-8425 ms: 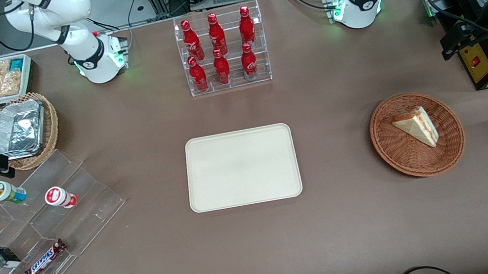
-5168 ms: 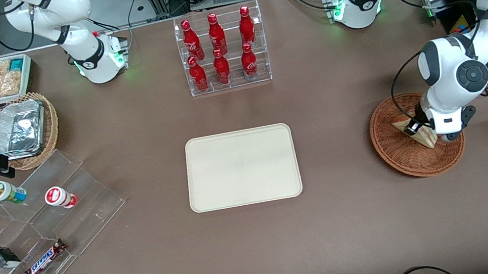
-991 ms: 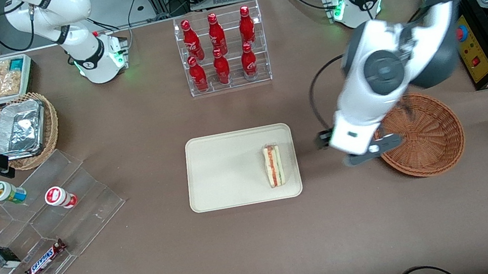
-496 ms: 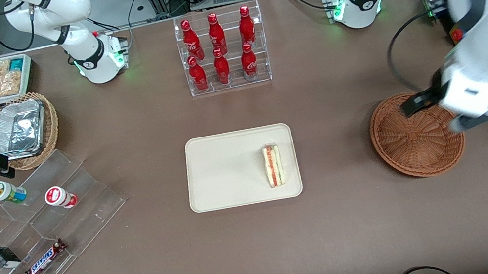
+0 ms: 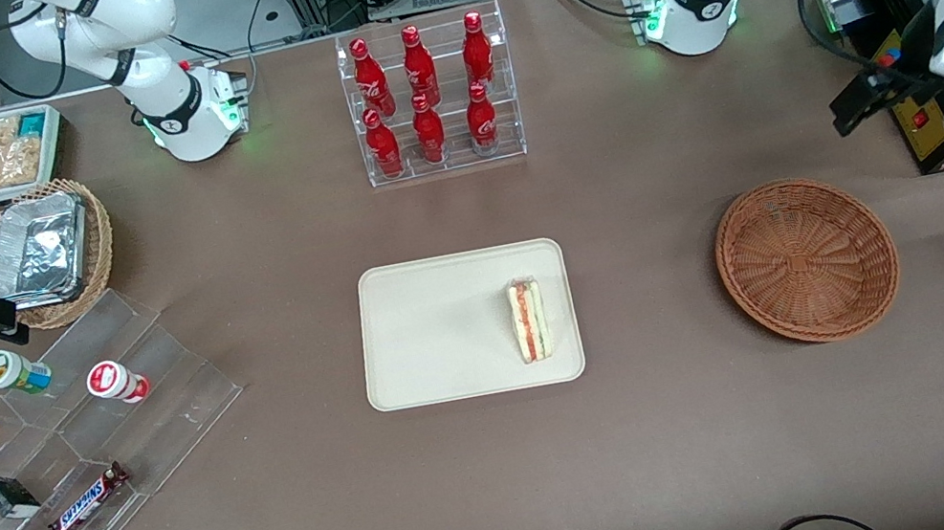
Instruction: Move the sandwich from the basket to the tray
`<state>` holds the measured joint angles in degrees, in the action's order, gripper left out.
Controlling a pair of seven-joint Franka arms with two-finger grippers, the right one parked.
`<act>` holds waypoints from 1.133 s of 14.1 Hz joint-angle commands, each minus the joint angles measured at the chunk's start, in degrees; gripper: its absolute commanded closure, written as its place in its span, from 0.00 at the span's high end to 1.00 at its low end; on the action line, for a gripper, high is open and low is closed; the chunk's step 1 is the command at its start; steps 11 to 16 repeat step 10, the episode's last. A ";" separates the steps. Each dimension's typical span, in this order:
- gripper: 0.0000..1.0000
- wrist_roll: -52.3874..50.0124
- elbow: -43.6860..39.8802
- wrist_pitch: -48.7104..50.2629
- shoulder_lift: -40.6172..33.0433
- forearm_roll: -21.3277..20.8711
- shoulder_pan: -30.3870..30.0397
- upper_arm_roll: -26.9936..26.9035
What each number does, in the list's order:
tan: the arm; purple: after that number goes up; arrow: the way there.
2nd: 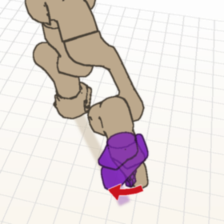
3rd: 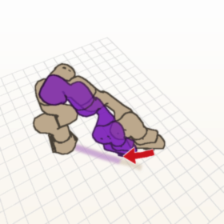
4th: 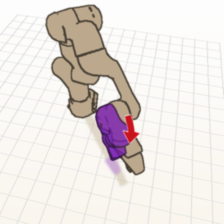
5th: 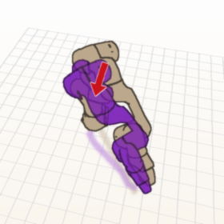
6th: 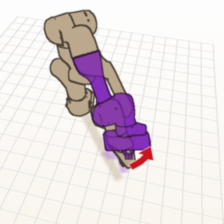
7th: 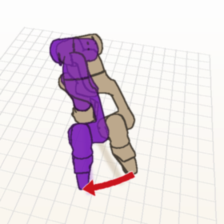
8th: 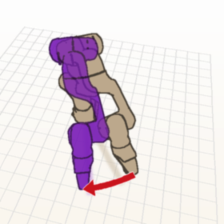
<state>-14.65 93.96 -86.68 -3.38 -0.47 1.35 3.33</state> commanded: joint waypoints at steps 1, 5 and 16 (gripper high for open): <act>1.00 5.50 -2.72 3.44 -0.05 -0.93 0.76 -2.10; 1.00 8.74 -3.43 3.80 -0.22 -1.72 0.94 -2.63; 1.00 11.22 -5.45 6.79 -0.14 -1.72 0.94 -3.15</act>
